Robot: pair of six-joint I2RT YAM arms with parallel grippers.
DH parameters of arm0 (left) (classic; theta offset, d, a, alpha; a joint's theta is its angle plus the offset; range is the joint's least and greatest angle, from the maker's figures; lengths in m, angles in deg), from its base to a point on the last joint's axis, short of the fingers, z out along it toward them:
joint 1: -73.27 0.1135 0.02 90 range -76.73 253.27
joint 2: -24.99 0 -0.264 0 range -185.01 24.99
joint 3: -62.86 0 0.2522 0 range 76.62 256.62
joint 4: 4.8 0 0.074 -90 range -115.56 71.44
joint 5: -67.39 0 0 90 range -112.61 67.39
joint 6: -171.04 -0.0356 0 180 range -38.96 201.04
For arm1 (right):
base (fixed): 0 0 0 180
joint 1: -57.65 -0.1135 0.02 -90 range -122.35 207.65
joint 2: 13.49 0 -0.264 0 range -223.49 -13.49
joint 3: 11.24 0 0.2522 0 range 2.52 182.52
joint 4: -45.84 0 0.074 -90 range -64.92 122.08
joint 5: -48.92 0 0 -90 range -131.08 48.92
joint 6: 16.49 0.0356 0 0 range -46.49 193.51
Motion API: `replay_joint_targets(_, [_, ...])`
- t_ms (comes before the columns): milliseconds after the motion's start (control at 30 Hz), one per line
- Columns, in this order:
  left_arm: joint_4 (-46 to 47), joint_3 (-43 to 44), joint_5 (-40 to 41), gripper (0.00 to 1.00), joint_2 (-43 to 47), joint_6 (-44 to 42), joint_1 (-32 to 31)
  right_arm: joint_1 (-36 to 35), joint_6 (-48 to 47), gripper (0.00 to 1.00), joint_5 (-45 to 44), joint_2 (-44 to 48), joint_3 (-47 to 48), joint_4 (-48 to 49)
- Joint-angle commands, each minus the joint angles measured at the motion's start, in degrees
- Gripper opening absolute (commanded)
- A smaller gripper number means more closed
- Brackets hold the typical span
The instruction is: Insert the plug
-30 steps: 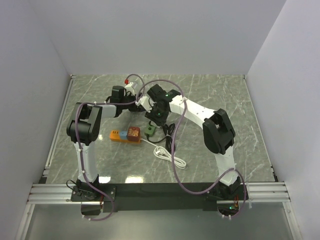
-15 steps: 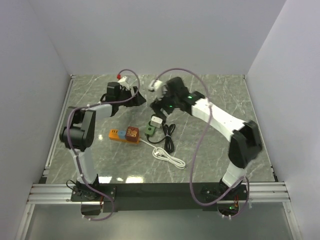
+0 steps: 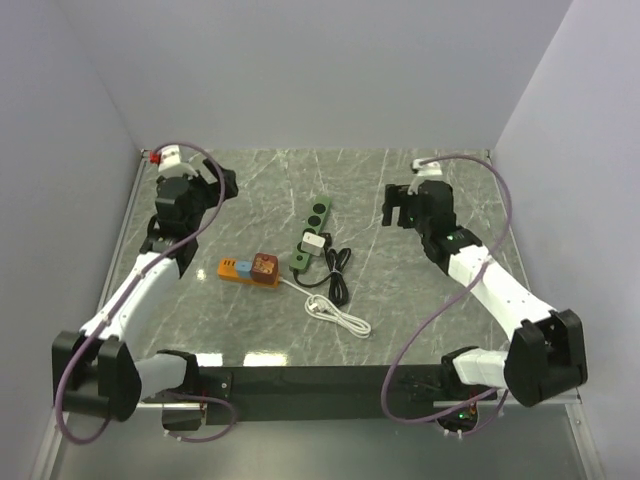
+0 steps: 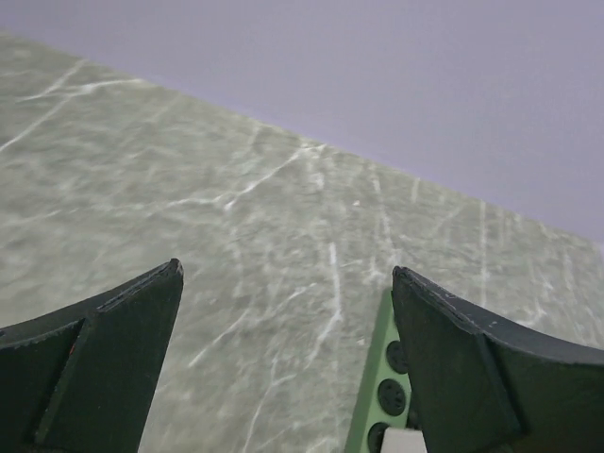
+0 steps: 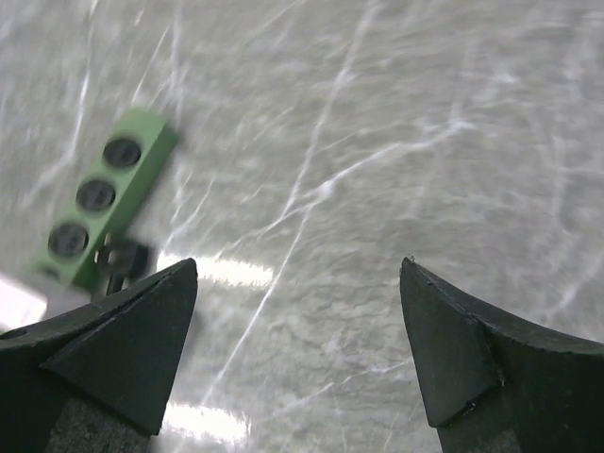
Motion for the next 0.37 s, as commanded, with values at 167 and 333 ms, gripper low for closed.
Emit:
replay_joint_targets(167, [-9.1, -4.9, 11.3, 0.99, 13.2, 0.2, -0.2, 0.9, 11.6, 0.99, -16.2, 14.2, -10.8, 10.1])
replay_joint_targets(333, [-9.9, -5.0, 11.0, 0.99, 16.0, -0.7, -0.2, 0.9, 13.0, 1.0, -17.2, 19.7, -12.9, 9.0])
